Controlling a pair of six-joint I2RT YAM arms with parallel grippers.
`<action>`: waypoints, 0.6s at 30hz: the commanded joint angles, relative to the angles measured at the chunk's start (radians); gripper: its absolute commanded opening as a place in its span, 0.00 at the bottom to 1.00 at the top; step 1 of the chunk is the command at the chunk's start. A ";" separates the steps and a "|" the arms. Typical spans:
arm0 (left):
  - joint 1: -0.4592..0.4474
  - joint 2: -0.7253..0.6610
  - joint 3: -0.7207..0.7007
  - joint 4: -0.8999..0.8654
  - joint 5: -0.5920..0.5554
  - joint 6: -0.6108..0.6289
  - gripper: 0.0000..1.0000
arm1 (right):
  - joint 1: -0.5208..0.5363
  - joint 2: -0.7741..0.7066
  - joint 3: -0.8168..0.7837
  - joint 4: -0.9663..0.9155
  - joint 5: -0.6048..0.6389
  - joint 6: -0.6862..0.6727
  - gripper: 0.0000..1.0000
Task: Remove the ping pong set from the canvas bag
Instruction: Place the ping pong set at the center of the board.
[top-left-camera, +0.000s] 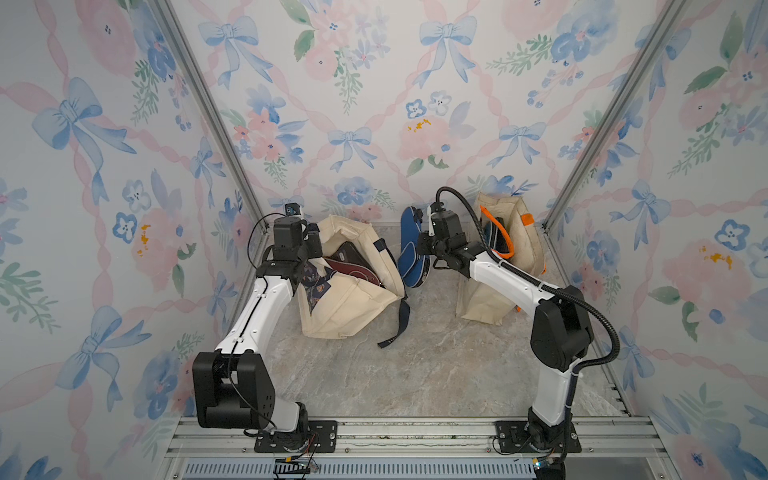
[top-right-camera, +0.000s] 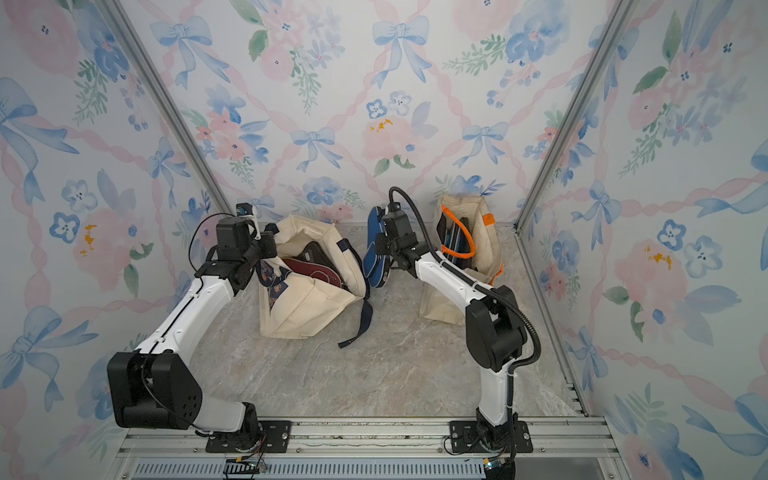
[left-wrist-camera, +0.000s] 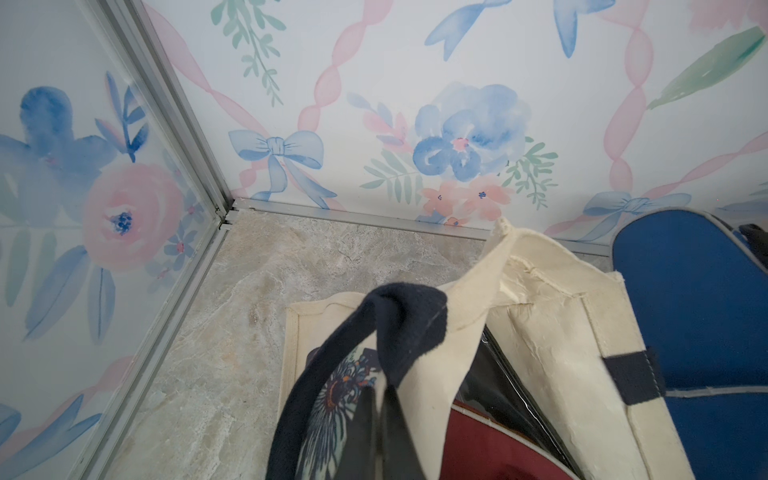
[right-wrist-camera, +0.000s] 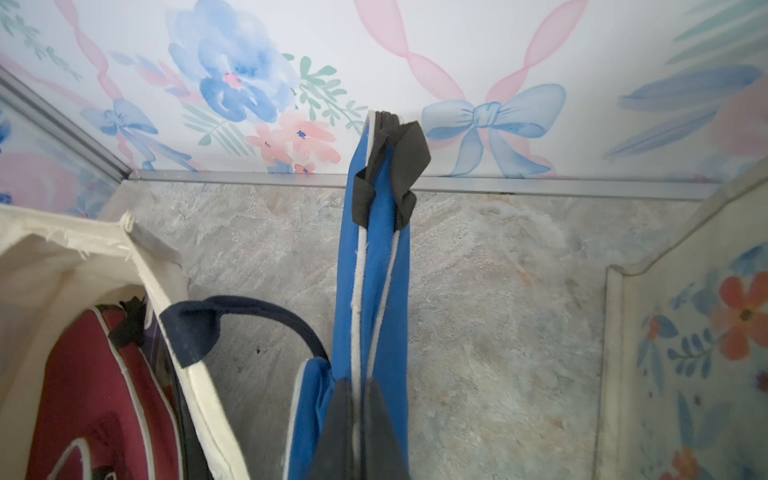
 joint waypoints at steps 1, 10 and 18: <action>0.014 -0.038 -0.009 0.059 -0.016 -0.006 0.00 | -0.042 0.017 0.013 0.089 -0.008 0.069 0.00; 0.013 -0.043 -0.009 0.062 0.002 -0.013 0.00 | -0.065 0.091 0.049 -0.037 -0.002 0.015 0.00; 0.012 -0.040 -0.008 0.063 0.007 -0.015 0.00 | -0.043 0.193 0.134 -0.136 -0.012 -0.021 0.00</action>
